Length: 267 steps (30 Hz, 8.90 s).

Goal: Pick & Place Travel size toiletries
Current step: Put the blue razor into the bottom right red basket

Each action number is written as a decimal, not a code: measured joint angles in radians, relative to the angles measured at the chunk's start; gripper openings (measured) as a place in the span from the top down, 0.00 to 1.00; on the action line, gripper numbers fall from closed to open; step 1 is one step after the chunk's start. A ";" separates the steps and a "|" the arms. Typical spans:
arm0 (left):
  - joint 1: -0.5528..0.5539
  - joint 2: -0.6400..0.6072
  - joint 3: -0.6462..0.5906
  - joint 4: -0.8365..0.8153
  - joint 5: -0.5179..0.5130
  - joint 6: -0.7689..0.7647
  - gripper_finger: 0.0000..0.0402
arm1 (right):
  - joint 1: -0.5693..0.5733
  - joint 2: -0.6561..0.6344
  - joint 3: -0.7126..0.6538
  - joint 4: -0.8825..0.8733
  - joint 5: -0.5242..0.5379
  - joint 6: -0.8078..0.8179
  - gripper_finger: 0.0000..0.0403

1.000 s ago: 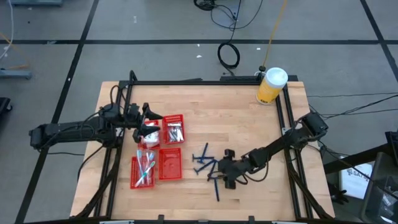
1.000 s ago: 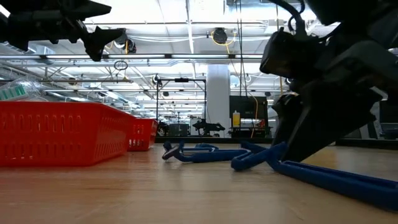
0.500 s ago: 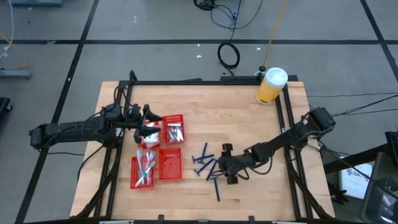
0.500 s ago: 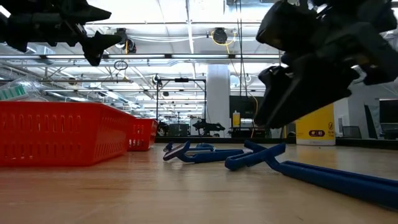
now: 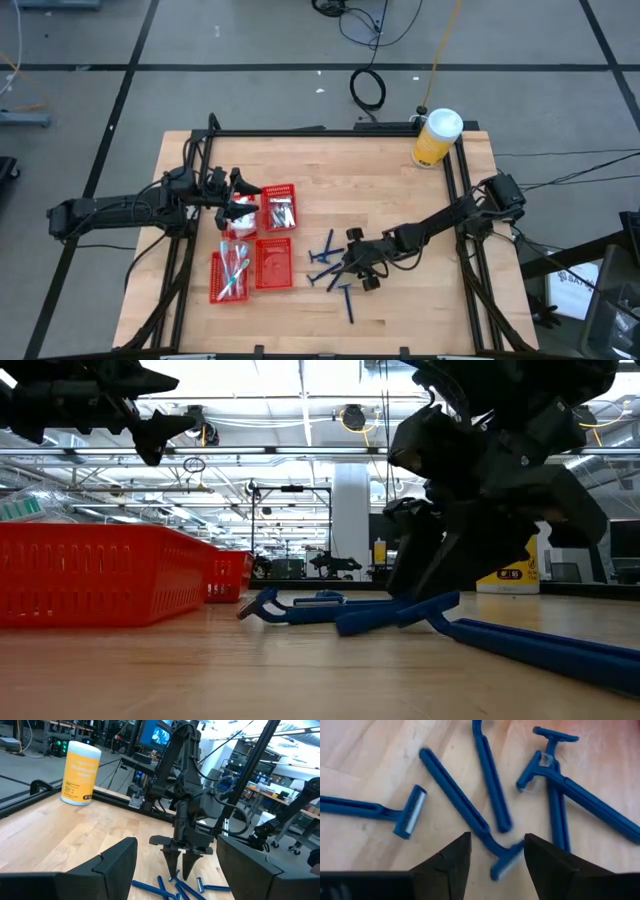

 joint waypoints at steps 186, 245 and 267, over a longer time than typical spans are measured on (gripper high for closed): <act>-0.986 0.575 0.289 -0.397 -0.955 -0.982 0.85 | 0.115 -0.352 -0.082 0.649 0.963 -0.516 0.47; -0.695 0.484 0.289 -0.206 -0.894 -0.341 0.47 | 0.211 0.017 0.114 -0.185 -0.233 0.443 0.48; -0.683 0.484 0.289 -0.209 -0.891 -0.342 0.47 | 0.227 0.012 0.114 -0.118 0.085 0.515 0.48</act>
